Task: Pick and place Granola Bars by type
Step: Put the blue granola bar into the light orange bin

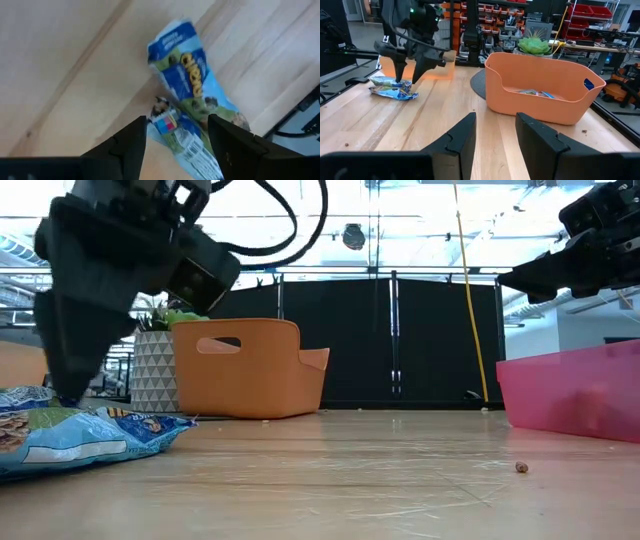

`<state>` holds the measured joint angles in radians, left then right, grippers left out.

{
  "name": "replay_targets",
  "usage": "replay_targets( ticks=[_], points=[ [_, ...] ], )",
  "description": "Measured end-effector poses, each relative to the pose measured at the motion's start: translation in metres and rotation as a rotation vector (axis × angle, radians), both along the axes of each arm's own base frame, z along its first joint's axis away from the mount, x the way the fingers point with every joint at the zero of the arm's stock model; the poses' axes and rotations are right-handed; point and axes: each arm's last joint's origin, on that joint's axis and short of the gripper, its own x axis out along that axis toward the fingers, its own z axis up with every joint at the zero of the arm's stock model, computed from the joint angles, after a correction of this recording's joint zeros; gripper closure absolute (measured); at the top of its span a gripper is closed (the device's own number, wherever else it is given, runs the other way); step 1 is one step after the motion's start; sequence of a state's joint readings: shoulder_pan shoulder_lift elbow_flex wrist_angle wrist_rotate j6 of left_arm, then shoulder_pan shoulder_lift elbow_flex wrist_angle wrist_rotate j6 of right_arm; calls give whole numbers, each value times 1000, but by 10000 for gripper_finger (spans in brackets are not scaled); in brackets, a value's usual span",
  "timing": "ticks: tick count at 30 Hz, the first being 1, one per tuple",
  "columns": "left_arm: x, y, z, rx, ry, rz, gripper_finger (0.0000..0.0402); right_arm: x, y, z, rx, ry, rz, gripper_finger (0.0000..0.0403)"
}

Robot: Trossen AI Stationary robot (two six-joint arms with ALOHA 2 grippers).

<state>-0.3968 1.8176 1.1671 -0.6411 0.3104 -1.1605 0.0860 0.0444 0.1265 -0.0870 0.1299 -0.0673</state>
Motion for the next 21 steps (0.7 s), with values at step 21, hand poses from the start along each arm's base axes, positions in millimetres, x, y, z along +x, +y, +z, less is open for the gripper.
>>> replay_targets(
  ticks=[21],
  points=[
    [-8, -7, -8, -31, 174, 139, 188, 0, 0, 0, 0, -1, 0, 273]
  ],
)
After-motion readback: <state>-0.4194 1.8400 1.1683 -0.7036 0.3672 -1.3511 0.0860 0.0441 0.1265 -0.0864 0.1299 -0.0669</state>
